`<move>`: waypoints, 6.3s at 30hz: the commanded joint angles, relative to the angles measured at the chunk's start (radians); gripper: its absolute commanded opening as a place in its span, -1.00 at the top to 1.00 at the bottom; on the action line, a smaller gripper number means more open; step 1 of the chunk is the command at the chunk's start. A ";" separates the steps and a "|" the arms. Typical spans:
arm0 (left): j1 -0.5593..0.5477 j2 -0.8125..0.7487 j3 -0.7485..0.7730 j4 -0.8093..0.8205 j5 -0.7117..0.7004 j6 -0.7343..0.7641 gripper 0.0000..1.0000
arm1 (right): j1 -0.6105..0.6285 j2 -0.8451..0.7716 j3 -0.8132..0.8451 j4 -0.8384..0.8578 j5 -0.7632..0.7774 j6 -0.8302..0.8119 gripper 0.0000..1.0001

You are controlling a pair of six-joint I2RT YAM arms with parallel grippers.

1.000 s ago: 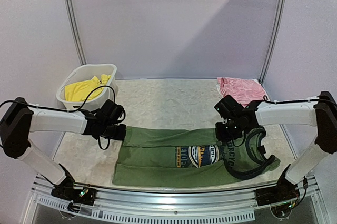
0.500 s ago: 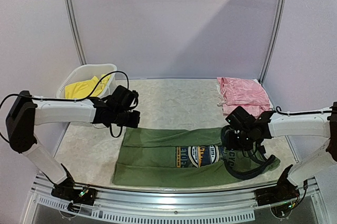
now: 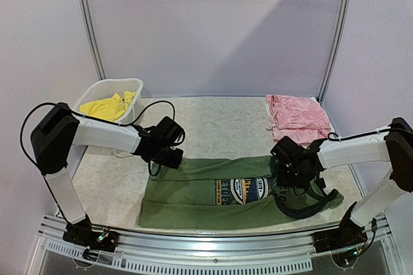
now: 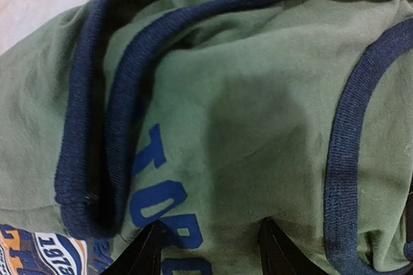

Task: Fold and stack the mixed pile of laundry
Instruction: Rotate the rectangle-folded tank top at the center of the board.

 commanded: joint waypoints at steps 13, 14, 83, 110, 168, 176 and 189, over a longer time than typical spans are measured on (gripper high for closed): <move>0.033 -0.197 -0.205 -0.124 -0.140 -0.080 0.66 | 0.066 0.332 0.286 0.055 -0.148 -0.132 0.03; 0.033 -0.221 -0.219 -0.140 -0.150 -0.089 0.66 | 0.074 0.350 0.313 0.054 -0.158 -0.139 0.03; 0.132 -0.426 -0.363 -0.123 -0.133 -0.160 0.63 | -0.214 1.051 1.669 -0.124 -0.805 -0.591 -0.12; 0.263 -0.515 -0.487 -0.084 -0.099 -0.283 0.62 | -0.038 0.533 0.701 0.063 -0.275 -0.285 0.04; -0.441 -0.305 -0.376 0.136 0.107 -0.663 0.63 | -0.356 1.022 1.560 -0.241 -0.481 -0.560 0.37; -0.467 -0.537 -0.392 -0.060 -0.025 -0.593 0.18 | -0.324 0.897 1.482 -0.286 -0.460 -0.590 0.20; -0.454 -0.775 -0.489 -0.215 -0.083 -0.406 -0.21 | -0.125 0.428 0.801 -0.078 -0.386 -0.477 -0.21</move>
